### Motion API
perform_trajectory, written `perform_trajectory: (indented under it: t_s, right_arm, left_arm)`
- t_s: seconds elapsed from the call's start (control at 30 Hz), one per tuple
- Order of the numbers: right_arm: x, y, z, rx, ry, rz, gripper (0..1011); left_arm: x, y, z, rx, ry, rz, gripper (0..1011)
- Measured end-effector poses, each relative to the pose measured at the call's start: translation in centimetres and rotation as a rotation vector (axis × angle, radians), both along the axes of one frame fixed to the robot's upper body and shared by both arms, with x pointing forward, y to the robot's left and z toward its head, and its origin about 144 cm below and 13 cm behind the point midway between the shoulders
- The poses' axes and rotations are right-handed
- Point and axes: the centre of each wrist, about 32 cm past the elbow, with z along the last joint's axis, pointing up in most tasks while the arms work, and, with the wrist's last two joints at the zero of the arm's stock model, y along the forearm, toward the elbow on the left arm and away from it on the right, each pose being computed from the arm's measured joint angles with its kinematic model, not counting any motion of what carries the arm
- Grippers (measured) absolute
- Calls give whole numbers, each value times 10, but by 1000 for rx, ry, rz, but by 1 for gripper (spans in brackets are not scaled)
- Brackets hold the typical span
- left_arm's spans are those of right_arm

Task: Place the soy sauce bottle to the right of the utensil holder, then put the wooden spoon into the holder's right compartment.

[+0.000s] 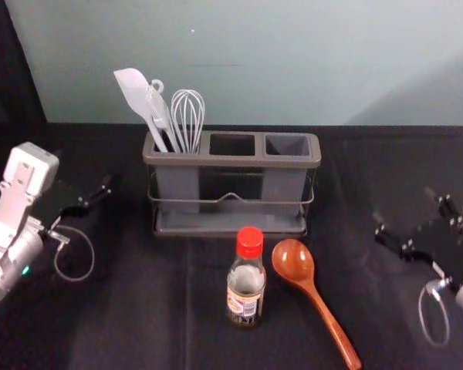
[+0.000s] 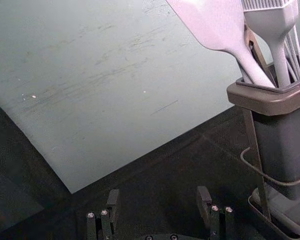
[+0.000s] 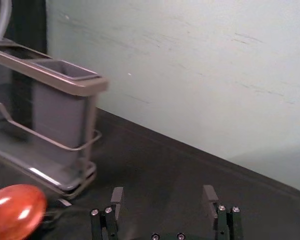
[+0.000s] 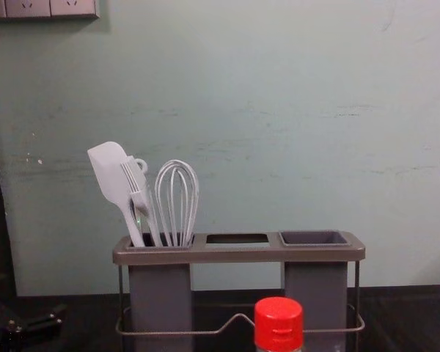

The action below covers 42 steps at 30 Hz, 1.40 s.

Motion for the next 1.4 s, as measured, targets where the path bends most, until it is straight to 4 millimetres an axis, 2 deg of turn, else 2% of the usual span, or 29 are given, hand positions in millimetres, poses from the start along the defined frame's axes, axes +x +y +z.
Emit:
perform_trajectory:
  t_s: [0.17, 0.53, 1.03, 1.4]
  right_arm:
    - [-25, 10, -1, 87, -8, 58, 1003]
    - [-51, 34, 6, 285, 1, 192, 1002]
    - [-60, 62, 13, 311, 103, 380, 1003]
    - [-65, 86, 18, 305, 104, 438, 1002]
  left_arm:
    - [0, 0, 0, 0, 0, 0, 1000]
    - [0, 0, 0, 0, 0, 0, 1000]
    - [0, 0, 0, 0, 0, 0, 1000]
    - [0, 0, 0, 0, 0, 0, 1000]
